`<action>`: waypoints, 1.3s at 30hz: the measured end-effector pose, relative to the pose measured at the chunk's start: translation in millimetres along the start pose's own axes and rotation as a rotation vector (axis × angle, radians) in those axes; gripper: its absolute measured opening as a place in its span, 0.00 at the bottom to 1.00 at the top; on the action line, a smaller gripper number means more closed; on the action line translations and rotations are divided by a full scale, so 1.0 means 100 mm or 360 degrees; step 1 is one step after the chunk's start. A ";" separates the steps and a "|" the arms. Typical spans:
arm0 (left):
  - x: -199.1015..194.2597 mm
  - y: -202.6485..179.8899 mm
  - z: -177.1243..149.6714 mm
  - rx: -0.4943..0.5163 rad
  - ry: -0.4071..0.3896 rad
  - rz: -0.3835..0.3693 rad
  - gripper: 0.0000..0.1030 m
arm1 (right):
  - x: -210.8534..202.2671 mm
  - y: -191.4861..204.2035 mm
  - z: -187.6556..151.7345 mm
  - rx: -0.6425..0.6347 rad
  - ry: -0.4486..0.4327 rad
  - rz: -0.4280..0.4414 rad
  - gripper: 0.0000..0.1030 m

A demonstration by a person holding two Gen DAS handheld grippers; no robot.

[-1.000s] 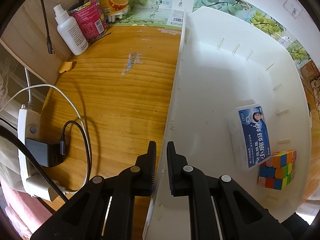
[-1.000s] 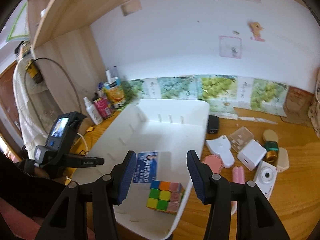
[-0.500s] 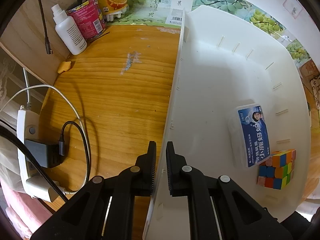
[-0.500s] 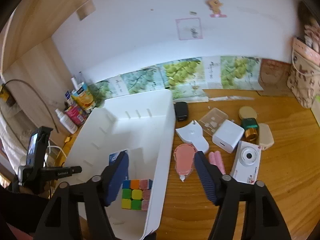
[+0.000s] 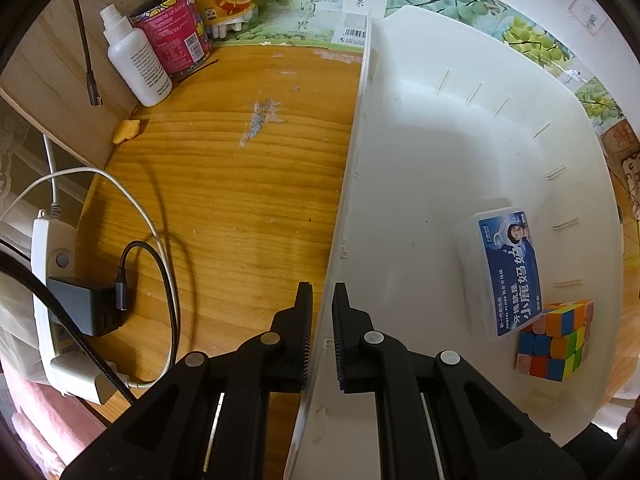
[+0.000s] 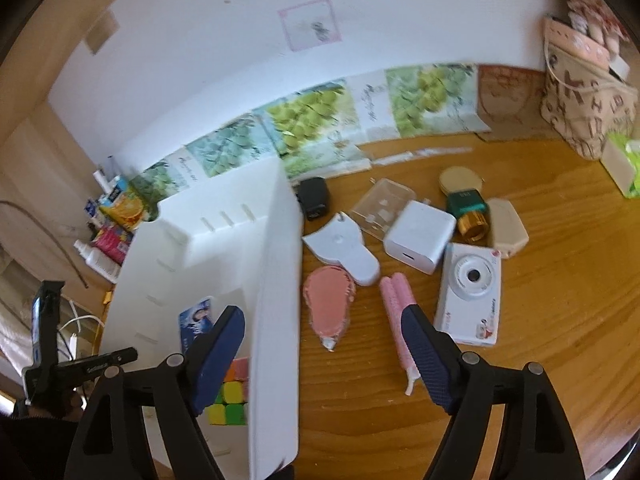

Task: Organize rigid objects
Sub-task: 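Open the right gripper to release the cube and withdraw, then reach the right gripper to the white toy with round lens and grasp it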

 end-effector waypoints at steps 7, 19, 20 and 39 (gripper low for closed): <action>0.03 0.02 0.00 -0.0031 0.0034 -0.0001 0.10 | 0.13 -0.27 -0.13 0.0170 0.0106 -0.0062 0.80; 0.04 -0.01 0.05 0.0027 0.0054 0.0014 0.10 | 0.36 -0.72 -0.39 0.0550 0.0233 -0.0119 0.80; 0.03 -0.02 0.05 0.0041 0.0054 0.0017 0.10 | 0.39 -0.75 -0.41 0.0574 0.0240 -0.0132 0.80; 0.04 -0.09 0.07 0.0141 0.0093 0.0032 0.10 | 0.48 -1.22 -0.37 0.0686 0.0213 -0.0443 0.82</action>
Point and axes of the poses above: each gripper's, at about its wrist camera, not at the fingertips, and x roughly the way its jaws point, y to its left, z to its top, the point moved 10 cm from there along x, roughly the way its jaws point, and after that the axes turned 14 degrees about -x, right-handed, at the moved point
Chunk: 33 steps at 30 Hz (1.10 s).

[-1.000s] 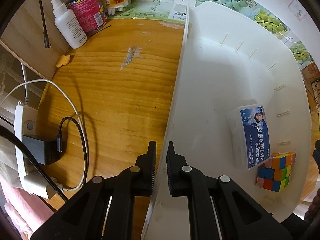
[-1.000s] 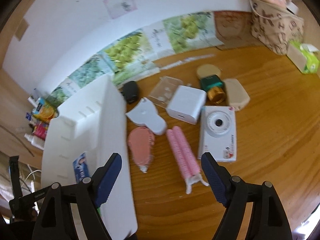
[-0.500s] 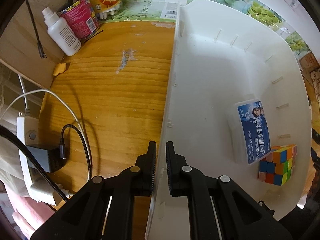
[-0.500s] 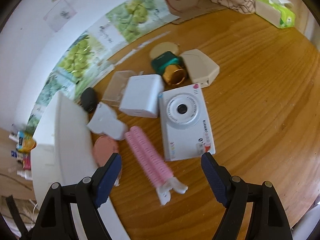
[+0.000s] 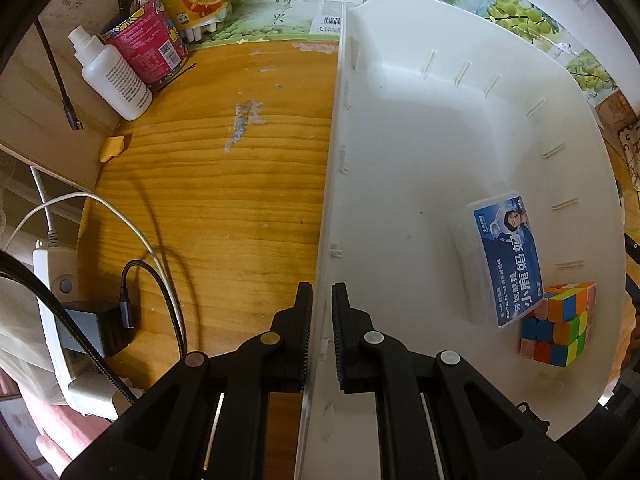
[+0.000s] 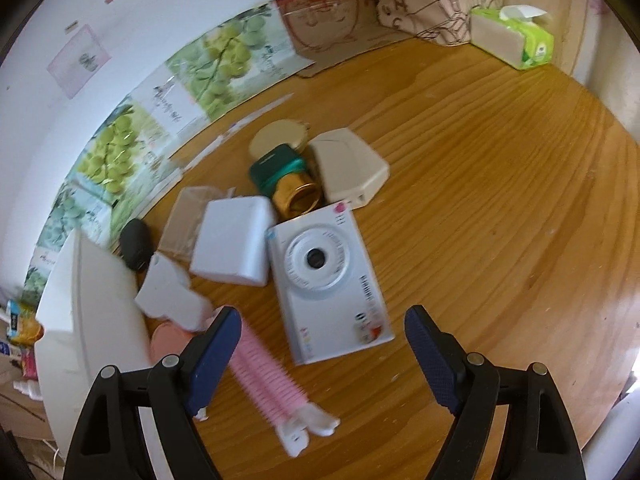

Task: Organize rigid objects
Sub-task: 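Reach the right gripper to the white toy with round lens and grasp it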

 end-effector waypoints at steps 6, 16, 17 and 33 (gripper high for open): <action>0.02 0.01 0.01 -0.0014 0.0010 -0.0002 0.10 | 0.13 -0.04 0.03 -0.0021 0.0043 -0.0039 0.82; 0.03 0.01 0.01 -0.0037 0.0020 0.0016 0.10 | 0.27 -0.06 0.06 -0.0105 0.0095 -0.0124 0.82; 0.04 0.01 0.01 -0.0040 0.0020 0.0018 0.10 | 0.28 -0.05 0.07 -0.0122 0.0097 -0.0134 0.82; 0.03 0.06 -0.01 -0.0141 0.0024 0.0022 0.10 | 0.33 0.10 0.14 -0.0374 0.0107 -0.0186 0.58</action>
Point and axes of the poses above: each gripper's, at about its wrist camera, not at the fingertips, and x roughly the way its jaws point, y to its left, z to its top, the point moved 10 cm from there along x, roughly the way its jaws point, and after that the axes turned 14 degrees about -x, right-handed, at the moved point
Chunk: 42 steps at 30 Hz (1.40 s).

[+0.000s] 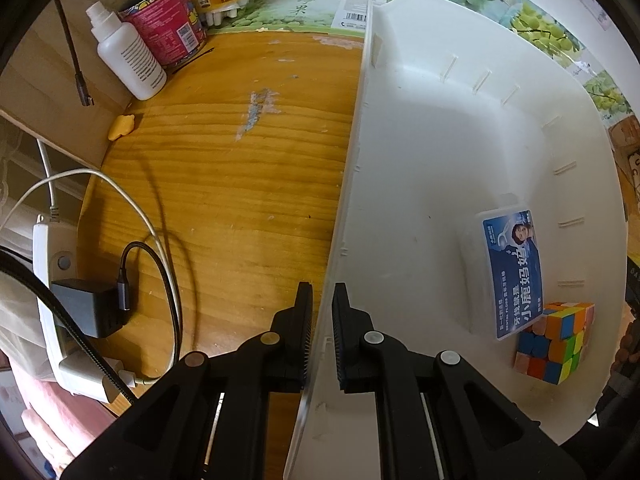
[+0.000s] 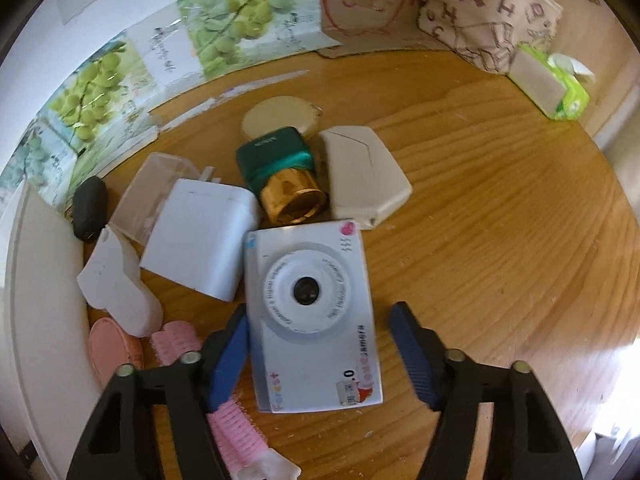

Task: Organize rigid objects
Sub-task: 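Reach the right gripper to the white toy with round lens and grasp it, then lift the white lens toy and carry it toward the tray with the right gripper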

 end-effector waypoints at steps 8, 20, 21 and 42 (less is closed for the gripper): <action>-0.01 0.01 -0.01 -0.0014 0.0002 0.0007 0.10 | -0.02 0.02 0.02 -0.0027 0.0007 0.0007 0.56; -0.02 0.00 -0.02 -0.0019 0.0002 0.0007 0.10 | -0.07 -0.06 -0.13 0.0054 0.0045 0.0116 0.55; -0.02 0.00 -0.02 -0.0019 0.0001 0.0005 0.10 | -0.07 -0.07 -0.14 0.0064 0.0047 0.0126 0.55; -0.06 -0.01 -0.05 0.0025 -0.0015 -0.0014 0.10 | -0.42 -0.11 -0.38 0.0158 -0.0007 0.0222 0.55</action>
Point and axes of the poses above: each gripper's, at about its wrist camera, not at the fingertips, and x roughly the way its jaws point, y to its left, z to its top, the point moved 10 cm from there along x, roughly the way its jaws point, and after that the axes turned 14 degrees about -x, right-handed, at the moved point
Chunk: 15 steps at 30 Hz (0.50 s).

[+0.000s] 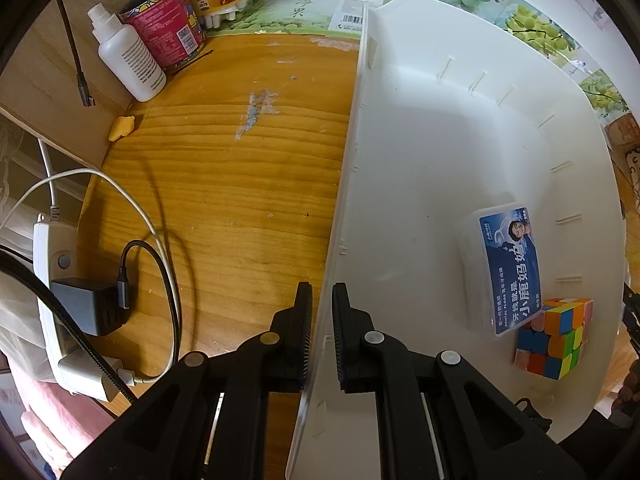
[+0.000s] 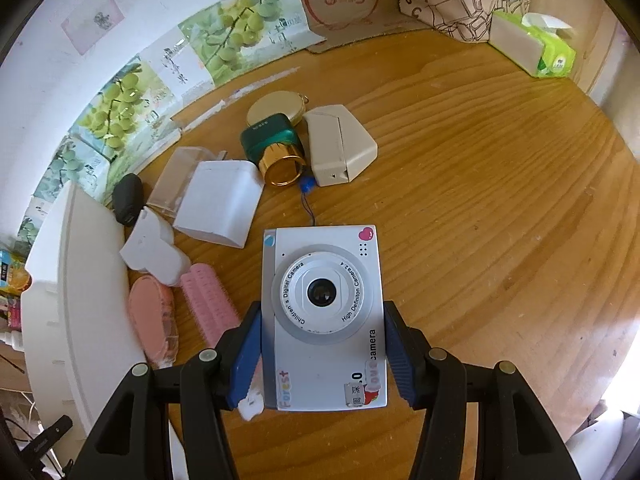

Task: Organize rigid objects
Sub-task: 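Lift the white lens toy and carry it toward the tray with the right gripper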

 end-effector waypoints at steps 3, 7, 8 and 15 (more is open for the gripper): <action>0.00 -0.01 -0.01 0.0009 -0.0003 -0.0003 0.10 | -0.10 0.05 0.00 -0.0022 -0.0039 0.0018 0.55; -0.02 -0.02 -0.02 0.0021 -0.0009 -0.0008 0.10 | -0.21 0.12 0.02 -0.0066 -0.0103 0.0033 0.55; -0.02 -0.02 -0.02 0.0025 -0.0011 -0.0008 0.10 | -0.24 0.14 0.02 -0.0075 -0.0120 0.0040 0.55; -0.05 -0.02 -0.04 0.0040 -0.0020 -0.0012 0.10 | -0.46 0.33 0.05 -0.0160 -0.0266 0.0111 0.55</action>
Point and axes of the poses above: each gripper's, at about its wrist camera, not at the fingertips, and x roughly the way its jaws point, y to its left, z to its top, the point moved 10 cm from there along x, roughly the way its jaws point, and after that the axes turned 14 degrees about -x, right-handed, at the moved point
